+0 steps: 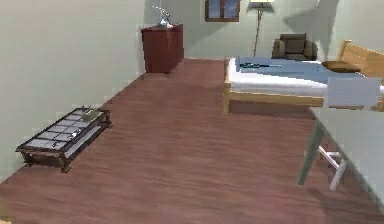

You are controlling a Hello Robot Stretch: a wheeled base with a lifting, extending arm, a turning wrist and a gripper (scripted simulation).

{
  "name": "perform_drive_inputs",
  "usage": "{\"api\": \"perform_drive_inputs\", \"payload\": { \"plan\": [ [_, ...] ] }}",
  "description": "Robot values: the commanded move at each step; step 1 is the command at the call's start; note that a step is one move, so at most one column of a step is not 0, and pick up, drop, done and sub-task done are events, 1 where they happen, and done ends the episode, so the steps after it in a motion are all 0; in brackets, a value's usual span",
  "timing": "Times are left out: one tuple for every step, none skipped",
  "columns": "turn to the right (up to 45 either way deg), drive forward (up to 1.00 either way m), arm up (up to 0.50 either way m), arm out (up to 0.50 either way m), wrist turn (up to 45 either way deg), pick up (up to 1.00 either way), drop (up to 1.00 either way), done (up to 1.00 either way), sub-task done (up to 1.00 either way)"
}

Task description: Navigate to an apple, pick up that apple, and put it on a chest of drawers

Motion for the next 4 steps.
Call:
{"api": "perform_drive_inputs", "payload": {
  "plan": [
    [0.0, 1.0, 0.0, 0.0, 0.0, 0.0, 0.0, 0.0, 0.0],
    [0.0, 1.0, 0.0, 0.0, 0.0, 0.0, 0.0, 0.0, 0.0],
    [0.0, 0.55, 0.0, 0.0, 0.0, 0.0, 0.0, 0.0, 0.0],
    [3.0, 0.0, 0.0, 0.0, 0.0, 0.0, 0.0, 0.0, 0.0]
  ]
}}
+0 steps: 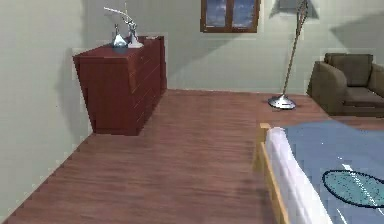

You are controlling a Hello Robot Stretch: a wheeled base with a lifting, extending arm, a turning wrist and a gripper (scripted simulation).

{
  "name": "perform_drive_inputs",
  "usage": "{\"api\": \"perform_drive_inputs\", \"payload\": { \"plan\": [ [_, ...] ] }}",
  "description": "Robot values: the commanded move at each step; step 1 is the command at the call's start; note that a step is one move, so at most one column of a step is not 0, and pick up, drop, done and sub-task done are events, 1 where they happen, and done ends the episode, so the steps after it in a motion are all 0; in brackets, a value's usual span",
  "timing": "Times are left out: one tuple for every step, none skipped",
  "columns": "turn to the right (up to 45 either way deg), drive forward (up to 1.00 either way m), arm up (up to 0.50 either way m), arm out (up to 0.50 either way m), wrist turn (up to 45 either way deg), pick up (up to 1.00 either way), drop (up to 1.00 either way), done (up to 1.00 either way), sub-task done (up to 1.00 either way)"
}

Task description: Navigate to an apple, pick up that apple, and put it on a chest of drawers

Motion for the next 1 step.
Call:
{"api": "perform_drive_inputs", "payload": {
  "plan": [
    [0.0, 1.0, 0.0, 0.0, 0.0, 0.0, 0.0, 0.0, 0.0]
  ]
}}
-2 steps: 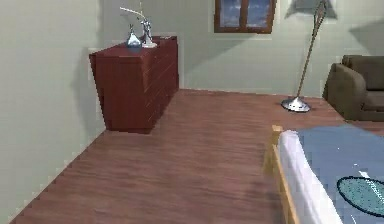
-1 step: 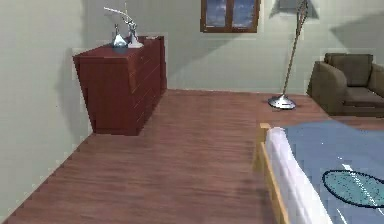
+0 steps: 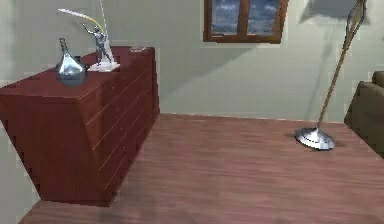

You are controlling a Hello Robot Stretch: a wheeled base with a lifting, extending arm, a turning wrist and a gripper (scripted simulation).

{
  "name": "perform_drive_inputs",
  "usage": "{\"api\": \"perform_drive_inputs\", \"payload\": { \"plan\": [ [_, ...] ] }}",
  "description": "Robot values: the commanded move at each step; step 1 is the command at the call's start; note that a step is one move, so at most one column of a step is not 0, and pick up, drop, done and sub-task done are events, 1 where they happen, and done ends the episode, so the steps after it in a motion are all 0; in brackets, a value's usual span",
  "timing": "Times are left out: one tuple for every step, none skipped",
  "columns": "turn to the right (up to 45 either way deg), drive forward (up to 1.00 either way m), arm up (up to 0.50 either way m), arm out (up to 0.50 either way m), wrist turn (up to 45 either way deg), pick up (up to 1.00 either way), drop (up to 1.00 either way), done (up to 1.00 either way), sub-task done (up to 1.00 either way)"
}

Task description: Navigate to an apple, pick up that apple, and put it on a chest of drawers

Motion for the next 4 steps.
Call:
{"api": "perform_drive_inputs", "payload": {
  "plan": [
    [0.0, 1.0, 0.0, 0.0, 0.0, 0.0, 0.0, 0.0, 0.0],
    [0.0, 0.8, 0.0, 0.0, 0.0, 0.0, 0.0, 0.0, 0.0],
    [15.0, 0.0, 0.0, 0.0, 0.0, 0.0, 0.0, 0.0, 0.0],
    [-9.0, 0.0, 0.0, 0.0, 0.0, 0.0, 0.0, 0.0, 0.0]
  ]
}}
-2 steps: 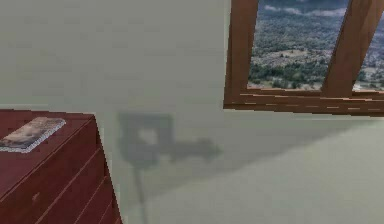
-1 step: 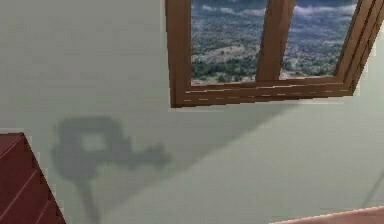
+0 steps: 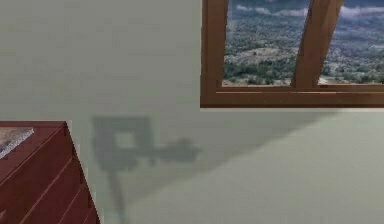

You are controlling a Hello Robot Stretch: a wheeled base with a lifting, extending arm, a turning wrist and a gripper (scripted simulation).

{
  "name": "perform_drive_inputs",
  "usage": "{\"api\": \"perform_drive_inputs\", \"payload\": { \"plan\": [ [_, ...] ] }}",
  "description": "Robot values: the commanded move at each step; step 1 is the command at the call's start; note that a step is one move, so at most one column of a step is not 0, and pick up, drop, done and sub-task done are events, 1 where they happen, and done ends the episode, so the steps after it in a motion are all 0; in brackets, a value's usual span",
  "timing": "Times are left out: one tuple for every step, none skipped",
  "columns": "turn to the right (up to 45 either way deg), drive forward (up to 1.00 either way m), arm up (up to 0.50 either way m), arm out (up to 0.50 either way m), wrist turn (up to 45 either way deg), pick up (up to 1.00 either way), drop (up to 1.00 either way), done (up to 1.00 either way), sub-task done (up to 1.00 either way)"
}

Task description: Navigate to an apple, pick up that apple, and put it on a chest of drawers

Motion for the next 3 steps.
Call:
{"api": "perform_drive_inputs", "payload": {
  "plan": [
    [12.0, 0.0, 0.0, 0.0, 0.0, 0.0, 0.0, 0.0, 0.0],
    [-15.0, 0.0, 0.0, 0.0, 0.0, 0.0, 0.0, 0.0, 0.0],
    [15.0, 0.0, 0.0, 0.0, 0.0, 0.0, 0.0, 0.0, 0.0]
  ]
}}
